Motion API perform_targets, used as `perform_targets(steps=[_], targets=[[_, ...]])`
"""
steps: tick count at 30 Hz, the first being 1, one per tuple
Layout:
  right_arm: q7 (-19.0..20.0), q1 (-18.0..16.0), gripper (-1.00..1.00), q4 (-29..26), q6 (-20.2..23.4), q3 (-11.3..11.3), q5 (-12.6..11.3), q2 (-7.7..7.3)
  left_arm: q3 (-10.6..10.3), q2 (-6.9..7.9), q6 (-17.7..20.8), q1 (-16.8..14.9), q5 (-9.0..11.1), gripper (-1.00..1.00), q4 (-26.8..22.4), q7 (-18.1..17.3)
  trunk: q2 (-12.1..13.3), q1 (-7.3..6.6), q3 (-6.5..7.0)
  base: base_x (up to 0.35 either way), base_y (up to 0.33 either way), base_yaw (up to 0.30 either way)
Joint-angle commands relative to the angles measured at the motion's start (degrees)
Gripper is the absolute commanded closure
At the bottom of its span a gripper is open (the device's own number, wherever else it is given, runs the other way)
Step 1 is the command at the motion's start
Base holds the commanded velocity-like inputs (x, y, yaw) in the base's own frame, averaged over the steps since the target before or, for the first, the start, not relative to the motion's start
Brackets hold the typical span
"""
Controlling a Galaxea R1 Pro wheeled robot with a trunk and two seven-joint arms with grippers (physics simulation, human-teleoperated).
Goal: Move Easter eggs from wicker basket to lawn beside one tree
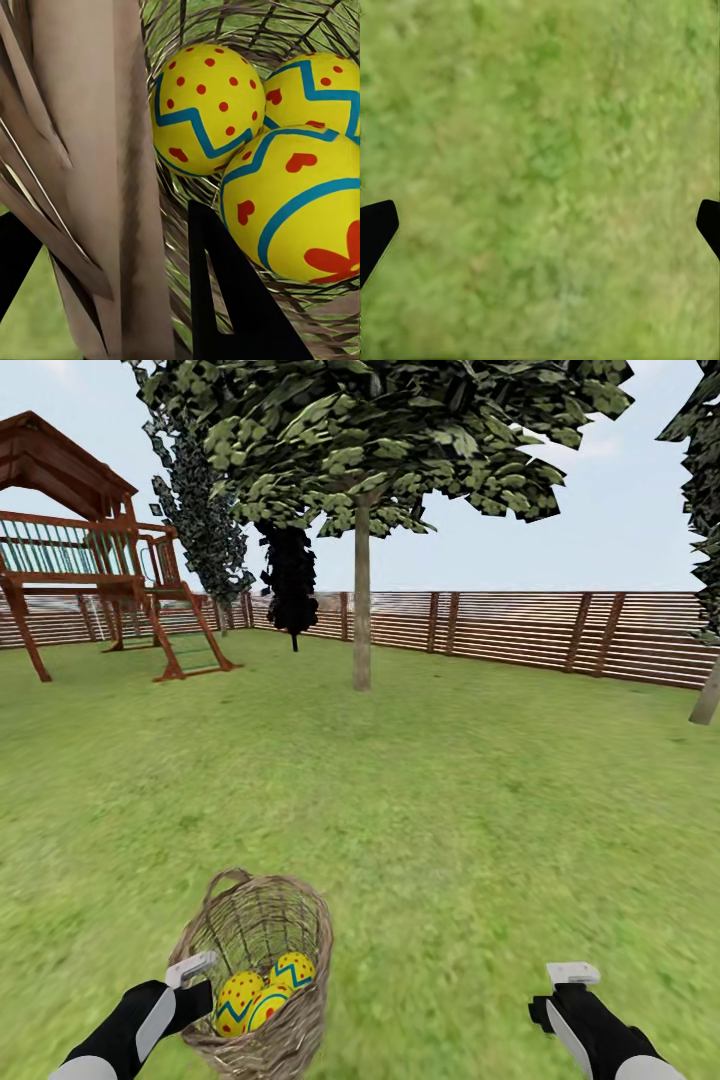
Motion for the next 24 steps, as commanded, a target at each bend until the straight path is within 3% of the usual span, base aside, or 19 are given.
perform_targets(steps=[1, 24], targets=[[-0.4, 0.0, -1.00, -0.1, 0.3, 0.5, -0.5, -0.06, 0.2, -0.02, 0.3, 0.0, 0.8, 1.00, -0.1, 0.2, 0.0, 0.04, -0.07, 0.329, 0.000, 0.000], [-0.4, 0.0, -1.00, -0.1, 0.4, 0.4, -0.5, -0.15, 0.2, 0.07, 0.3, 0.0, 0.8, 1.00, -0.2, 0.2, 0.0, 0.04, -0.07, 0.329, 0.000, 0.000]])
